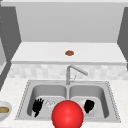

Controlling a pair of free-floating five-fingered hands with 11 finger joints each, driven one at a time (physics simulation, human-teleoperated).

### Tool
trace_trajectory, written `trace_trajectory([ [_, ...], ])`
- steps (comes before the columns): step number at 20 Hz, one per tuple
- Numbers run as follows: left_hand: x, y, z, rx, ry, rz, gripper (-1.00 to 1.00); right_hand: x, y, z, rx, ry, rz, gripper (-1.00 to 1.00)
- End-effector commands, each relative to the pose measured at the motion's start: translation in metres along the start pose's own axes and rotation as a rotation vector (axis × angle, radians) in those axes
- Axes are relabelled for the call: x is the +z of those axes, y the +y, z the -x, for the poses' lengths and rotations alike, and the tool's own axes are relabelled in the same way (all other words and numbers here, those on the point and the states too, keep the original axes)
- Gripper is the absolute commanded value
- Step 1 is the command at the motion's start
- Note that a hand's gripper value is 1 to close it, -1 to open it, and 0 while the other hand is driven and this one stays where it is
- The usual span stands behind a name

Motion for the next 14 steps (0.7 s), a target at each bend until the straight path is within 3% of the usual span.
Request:
trace_trajectory([
  [1,-0.0066,0.0062,0.0002,0.024,0.02,0.01,-1.0,0.0,0.0,0.0,0.0,0.0,0.0,0.0],
  [3,-0.0022,0.0045,0.0022,0.011,-0.002,0.001,-1.0,0.0,0.0,0.0,0.0,0.0,0.0,0.0],
  [8,-0.0058,0.0058,0.0008,-0.003,0.0,0.003,-1.0,0.0,0.0,0.0,-0.001,0.0,0.0,0.0],
  [12,-0.0076,0.0107,0.0007,0.006,-0.001,0.003,-1.0,0.0,0.0,0.0,-0.001,0.0,0.0,0.0],
  [14,-0.0084,0.0096,0.0008,0.014,0.014,0.001,-1.0,0.0,0.0,0.0,-0.001,0.0,0.0,0.0],
])
